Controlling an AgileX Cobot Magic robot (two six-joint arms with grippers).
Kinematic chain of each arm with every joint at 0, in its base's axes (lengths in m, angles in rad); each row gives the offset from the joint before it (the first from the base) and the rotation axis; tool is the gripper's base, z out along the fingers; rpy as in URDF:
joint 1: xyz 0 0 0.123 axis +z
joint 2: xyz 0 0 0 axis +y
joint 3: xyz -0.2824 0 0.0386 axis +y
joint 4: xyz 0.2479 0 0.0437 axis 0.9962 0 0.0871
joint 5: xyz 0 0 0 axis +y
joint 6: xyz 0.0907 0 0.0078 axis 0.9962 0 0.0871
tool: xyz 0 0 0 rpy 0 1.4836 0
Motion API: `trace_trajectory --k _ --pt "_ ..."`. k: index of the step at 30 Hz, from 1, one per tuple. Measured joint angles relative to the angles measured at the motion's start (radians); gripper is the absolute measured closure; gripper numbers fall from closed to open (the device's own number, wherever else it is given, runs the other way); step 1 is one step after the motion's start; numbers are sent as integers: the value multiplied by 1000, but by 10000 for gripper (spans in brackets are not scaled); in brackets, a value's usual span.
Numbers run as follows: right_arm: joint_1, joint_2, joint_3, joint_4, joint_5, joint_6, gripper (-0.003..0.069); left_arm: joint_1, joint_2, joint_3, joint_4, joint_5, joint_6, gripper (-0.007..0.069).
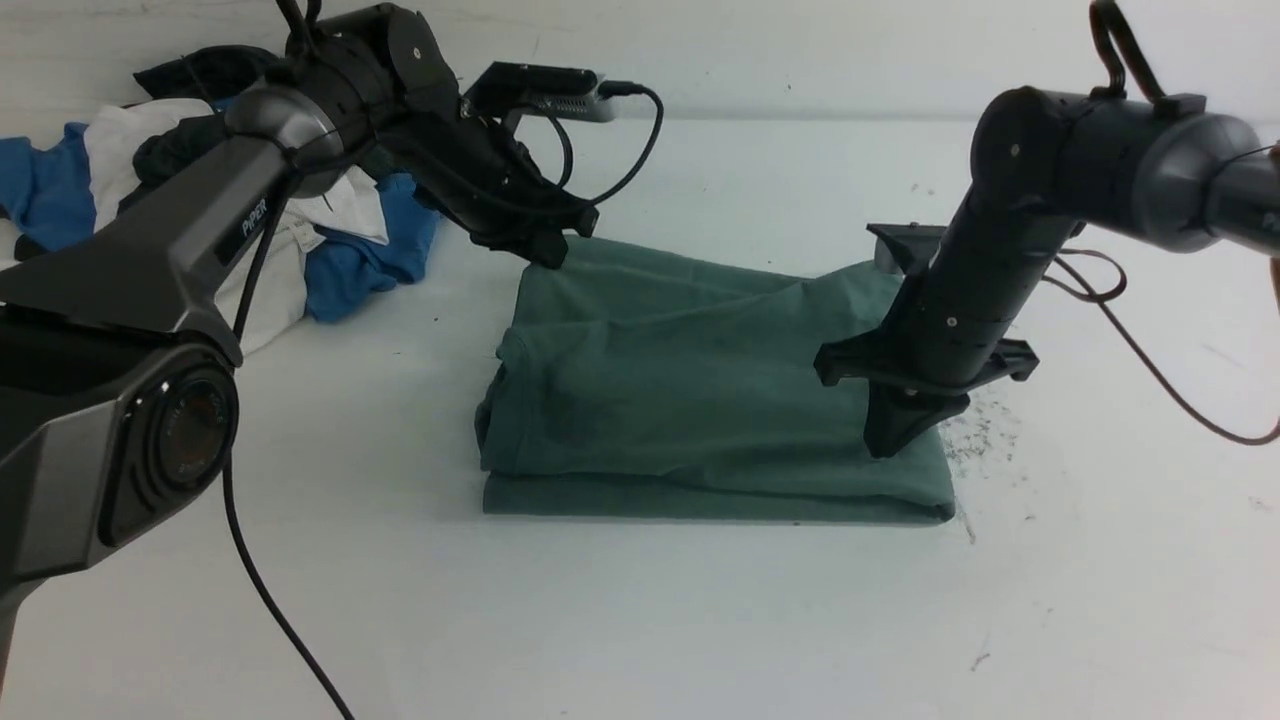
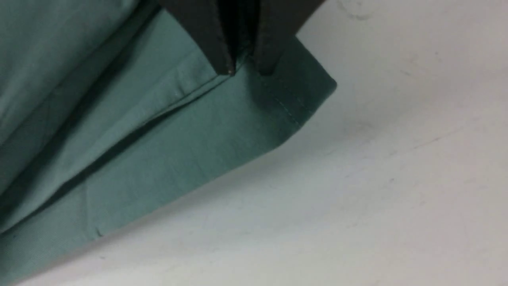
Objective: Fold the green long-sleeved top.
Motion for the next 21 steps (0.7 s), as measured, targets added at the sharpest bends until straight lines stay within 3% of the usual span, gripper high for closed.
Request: trace_trajectory --k 10,16,21 --pt "7 23 0 50 -6 -45 673 -1 6 1 111 10 -4 566" --pt "11 23 0 65 -6 -52 673 -1 6 1 156 -22 -9 384" --pt "12 23 0 69 -6 -55 673 0 6 1 158 -26 -10 278"
